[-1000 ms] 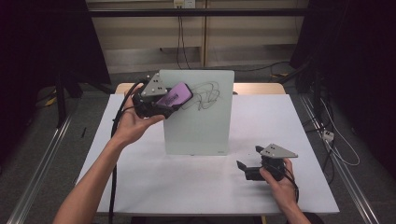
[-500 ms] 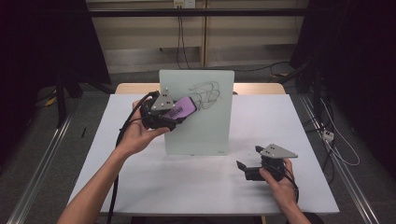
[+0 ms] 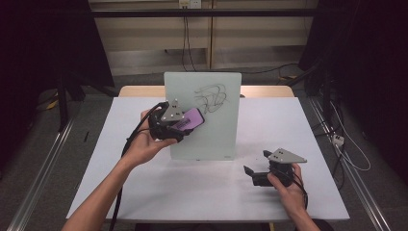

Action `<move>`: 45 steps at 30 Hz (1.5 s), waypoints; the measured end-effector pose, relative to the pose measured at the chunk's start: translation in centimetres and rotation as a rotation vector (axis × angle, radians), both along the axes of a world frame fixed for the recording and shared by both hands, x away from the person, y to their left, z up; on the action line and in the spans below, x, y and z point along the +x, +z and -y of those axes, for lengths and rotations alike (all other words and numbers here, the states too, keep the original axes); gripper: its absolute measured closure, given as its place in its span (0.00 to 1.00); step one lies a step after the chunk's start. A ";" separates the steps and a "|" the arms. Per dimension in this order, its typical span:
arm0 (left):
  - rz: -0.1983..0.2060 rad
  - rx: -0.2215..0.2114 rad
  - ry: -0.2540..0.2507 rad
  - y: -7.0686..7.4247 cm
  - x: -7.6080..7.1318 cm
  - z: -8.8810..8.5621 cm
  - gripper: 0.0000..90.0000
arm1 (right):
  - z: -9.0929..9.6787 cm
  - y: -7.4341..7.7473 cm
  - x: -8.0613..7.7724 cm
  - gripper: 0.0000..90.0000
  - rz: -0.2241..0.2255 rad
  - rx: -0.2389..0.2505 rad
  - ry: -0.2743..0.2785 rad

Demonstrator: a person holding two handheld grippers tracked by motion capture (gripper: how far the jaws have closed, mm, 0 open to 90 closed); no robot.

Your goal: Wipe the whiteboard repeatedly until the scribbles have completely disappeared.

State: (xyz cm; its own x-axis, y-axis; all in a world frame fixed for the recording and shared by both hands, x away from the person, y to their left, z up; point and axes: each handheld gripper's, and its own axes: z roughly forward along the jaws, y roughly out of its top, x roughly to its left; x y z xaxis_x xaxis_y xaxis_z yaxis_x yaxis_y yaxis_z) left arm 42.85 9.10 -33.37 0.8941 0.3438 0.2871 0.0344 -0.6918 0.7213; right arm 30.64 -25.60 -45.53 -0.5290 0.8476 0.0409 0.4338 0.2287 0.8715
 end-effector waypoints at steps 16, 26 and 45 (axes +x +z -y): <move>0.044 -0.167 0.091 6.1 2.6 -1.2 0.45 | 0.1 0.0 0.0 0.07 0.000 0.001 -0.003; 0.049 -0.112 0.059 4.8 1.9 0.4 0.45 | 0.0 0.0 0.0 0.07 -0.001 0.001 0.002; -0.021 0.016 -0.019 -1.4 -0.7 2.4 0.45 | 0.1 0.0 0.0 0.07 0.002 0.000 -0.002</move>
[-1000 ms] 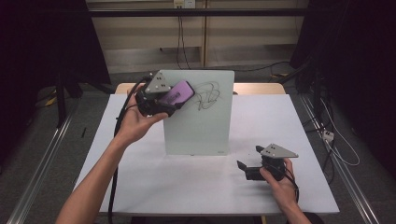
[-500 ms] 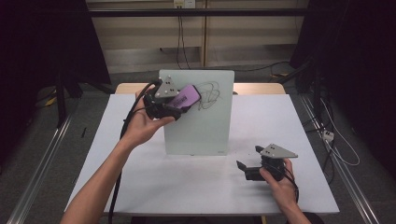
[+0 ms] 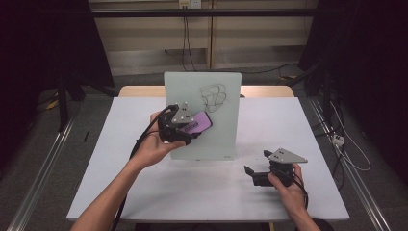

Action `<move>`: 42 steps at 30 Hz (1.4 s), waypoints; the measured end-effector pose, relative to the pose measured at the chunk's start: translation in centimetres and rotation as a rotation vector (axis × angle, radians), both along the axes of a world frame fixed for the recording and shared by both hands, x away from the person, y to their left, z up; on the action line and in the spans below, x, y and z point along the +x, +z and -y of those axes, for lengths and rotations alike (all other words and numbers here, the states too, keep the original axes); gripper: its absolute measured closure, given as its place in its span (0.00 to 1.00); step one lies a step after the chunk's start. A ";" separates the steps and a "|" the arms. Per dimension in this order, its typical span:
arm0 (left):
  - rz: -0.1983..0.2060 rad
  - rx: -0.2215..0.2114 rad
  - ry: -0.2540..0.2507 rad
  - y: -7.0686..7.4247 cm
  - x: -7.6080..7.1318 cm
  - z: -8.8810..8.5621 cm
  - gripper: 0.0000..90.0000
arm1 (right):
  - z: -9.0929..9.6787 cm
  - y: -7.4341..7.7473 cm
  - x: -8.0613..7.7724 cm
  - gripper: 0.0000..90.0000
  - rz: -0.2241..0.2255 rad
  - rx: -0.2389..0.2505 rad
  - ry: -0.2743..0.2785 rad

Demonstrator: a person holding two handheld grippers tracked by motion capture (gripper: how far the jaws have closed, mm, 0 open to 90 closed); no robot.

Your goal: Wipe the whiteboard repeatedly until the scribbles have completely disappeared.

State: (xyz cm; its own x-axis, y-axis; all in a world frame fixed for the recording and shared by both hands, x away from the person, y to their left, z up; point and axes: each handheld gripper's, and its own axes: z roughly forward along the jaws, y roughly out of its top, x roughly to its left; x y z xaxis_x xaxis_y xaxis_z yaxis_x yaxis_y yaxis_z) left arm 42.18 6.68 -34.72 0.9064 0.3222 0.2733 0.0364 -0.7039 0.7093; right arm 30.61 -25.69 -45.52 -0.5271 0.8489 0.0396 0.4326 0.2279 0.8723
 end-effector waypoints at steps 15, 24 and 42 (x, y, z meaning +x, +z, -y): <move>-0.022 -0.052 0.027 4.0 1.9 -0.3 0.45 | 0.0 0.0 0.0 0.07 0.004 0.005 0.006; 0.052 -0.117 0.087 7.4 2.9 -0.6 0.45 | 0.0 0.0 0.0 0.07 0.005 0.006 0.006; 0.059 -0.025 0.053 6.2 2.1 2.0 0.45 | -0.1 0.0 0.0 0.07 0.001 0.005 0.007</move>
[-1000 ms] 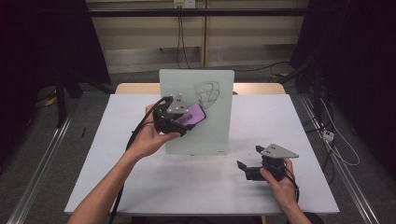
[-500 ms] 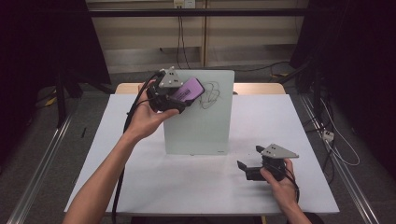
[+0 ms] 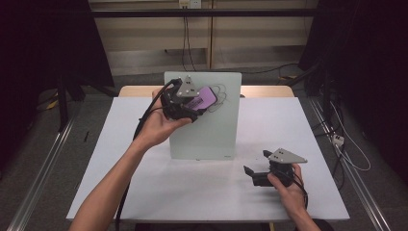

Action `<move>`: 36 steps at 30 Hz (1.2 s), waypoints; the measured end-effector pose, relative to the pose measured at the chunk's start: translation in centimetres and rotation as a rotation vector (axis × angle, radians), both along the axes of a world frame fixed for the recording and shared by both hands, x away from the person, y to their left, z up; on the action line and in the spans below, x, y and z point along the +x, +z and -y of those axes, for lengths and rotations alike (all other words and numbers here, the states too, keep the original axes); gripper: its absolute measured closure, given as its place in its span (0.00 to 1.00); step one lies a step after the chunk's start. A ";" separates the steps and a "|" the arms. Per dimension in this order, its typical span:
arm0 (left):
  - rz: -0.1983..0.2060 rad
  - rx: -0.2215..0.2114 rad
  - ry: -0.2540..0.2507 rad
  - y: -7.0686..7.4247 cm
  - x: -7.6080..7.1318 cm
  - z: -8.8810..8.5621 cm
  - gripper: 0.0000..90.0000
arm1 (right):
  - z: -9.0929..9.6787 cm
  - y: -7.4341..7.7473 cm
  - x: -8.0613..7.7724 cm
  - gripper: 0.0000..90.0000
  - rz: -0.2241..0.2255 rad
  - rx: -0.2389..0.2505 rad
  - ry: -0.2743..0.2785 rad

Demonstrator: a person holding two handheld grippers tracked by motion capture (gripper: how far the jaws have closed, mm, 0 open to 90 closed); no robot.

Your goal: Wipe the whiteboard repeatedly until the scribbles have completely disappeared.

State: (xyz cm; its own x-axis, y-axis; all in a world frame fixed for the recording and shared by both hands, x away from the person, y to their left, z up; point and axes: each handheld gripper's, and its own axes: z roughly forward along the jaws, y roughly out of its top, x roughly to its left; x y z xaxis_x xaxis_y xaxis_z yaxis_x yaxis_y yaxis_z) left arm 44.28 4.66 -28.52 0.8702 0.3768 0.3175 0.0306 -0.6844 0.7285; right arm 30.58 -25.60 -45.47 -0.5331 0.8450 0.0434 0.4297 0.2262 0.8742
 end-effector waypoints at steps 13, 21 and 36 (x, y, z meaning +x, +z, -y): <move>-0.078 0.046 -0.076 -3.1 -0.9 2.1 0.45 | 0.1 0.1 -0.1 0.07 0.010 0.002 0.005; -0.090 -0.013 -0.035 -2.3 -0.7 1.8 0.46 | 0.1 0.0 -0.1 0.07 0.010 0.003 0.005; -0.023 -0.113 0.048 2.7 1.2 -0.1 0.45 | 0.1 0.0 0.0 0.07 0.006 0.004 0.005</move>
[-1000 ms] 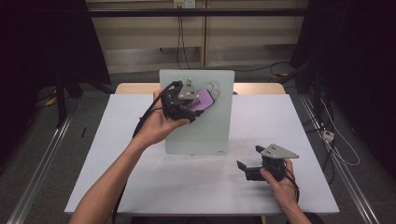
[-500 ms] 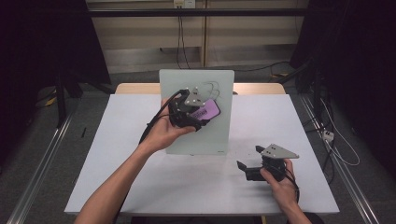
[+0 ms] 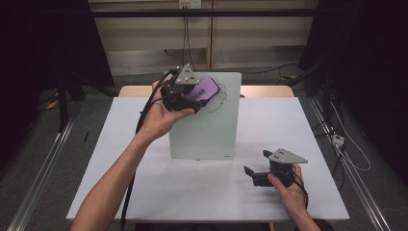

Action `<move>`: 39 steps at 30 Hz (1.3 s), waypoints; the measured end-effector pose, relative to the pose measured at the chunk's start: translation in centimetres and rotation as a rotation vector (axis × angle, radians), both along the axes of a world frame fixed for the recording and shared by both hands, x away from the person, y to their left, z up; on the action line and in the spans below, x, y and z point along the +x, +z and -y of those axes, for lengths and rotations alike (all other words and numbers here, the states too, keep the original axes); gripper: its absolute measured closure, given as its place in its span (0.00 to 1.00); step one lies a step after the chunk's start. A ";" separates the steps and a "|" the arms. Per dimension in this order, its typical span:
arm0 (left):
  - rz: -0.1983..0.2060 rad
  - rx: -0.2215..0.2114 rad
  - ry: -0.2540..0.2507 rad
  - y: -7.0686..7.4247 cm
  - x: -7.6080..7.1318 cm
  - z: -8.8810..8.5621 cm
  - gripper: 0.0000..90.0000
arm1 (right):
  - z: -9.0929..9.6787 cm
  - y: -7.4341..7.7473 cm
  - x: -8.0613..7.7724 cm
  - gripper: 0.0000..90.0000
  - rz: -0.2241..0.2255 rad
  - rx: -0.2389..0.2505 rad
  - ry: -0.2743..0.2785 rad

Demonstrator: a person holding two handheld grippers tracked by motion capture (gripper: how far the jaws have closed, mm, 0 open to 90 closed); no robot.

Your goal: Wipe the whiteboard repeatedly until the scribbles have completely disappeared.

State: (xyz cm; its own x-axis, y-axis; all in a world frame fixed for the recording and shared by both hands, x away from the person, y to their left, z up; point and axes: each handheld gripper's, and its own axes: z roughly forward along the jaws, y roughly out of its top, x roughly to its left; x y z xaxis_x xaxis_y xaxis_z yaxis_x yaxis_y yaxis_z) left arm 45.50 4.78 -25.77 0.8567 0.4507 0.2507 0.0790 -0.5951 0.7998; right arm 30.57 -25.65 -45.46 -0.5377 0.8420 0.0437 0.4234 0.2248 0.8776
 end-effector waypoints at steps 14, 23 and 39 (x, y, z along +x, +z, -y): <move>0.030 0.087 -0.048 -0.6 -0.5 2.8 0.45 | 0.1 0.0 0.0 0.07 0.004 0.000 0.000; 0.010 0.152 -0.076 -1.9 -1.2 4.1 0.46 | 0.1 0.0 0.0 0.06 0.006 0.003 0.002; -0.055 0.169 -0.132 -3.8 -1.6 5.4 0.46 | 0.1 0.0 0.0 0.06 0.008 0.000 0.002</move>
State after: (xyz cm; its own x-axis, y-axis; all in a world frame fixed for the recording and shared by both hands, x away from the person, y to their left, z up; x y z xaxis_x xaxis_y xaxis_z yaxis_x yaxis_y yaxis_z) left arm 43.91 -0.65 -29.57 0.9200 0.2890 0.2647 0.0318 -0.7282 0.6846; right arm 30.56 -25.75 -45.45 -0.5397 0.8409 0.0393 0.4158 0.2258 0.8810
